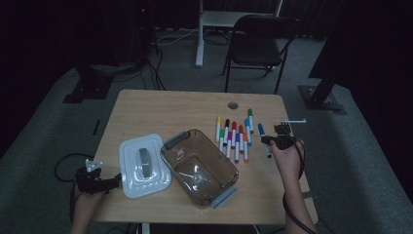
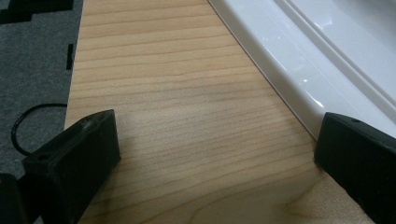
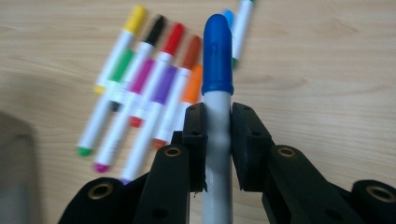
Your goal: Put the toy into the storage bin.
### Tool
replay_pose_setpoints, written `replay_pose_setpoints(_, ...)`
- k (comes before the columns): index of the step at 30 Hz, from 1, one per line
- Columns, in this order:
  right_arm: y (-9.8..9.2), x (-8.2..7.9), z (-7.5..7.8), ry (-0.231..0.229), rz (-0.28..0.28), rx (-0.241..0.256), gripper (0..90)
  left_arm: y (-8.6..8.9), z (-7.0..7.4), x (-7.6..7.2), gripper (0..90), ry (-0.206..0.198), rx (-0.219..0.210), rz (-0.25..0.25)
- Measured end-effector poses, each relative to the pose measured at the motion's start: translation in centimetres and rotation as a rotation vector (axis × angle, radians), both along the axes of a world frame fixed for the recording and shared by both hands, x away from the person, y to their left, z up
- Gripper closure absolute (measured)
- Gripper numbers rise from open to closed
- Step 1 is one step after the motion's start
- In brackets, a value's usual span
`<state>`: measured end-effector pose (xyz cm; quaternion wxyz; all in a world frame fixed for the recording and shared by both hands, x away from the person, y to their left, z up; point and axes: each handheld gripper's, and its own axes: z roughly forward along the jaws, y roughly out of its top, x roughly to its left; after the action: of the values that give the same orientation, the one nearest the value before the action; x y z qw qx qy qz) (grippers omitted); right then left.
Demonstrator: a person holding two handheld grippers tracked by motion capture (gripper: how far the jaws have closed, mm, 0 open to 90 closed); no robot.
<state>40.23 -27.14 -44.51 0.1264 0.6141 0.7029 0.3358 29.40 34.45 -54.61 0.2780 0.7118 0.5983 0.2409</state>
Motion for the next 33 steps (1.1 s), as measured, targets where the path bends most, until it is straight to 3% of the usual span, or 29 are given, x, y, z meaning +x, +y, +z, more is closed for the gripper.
replay_pose_setpoints(9, 2.8, -1.5, 4.0, -0.08, 0.114, 0.067, 76.8, 0.0, 0.0, 0.0, 0.6, 0.0, 0.0, 0.0)
replay_pose_setpoints(19, 6.8, -2.8, 7.9, -0.153, 0.24, 0.072, 76.8, 0.0, 0.0, 0.0, 0.6, -0.002, 0.0, 0.001)
replay_pose_setpoints(27, 10.3, -3.6, 8.8, -0.158, 0.344, 0.087, 76.8, 0.0, 0.0, 0.0, 0.6, -0.001, 0.0, 0.001)
replay_pose_setpoints(33, 13.3, -3.9, 8.7, -0.135, 0.427, 0.086, 76.9, 0.0, 0.0, 0.0, 0.6, -0.001, 0.0, 0.001)
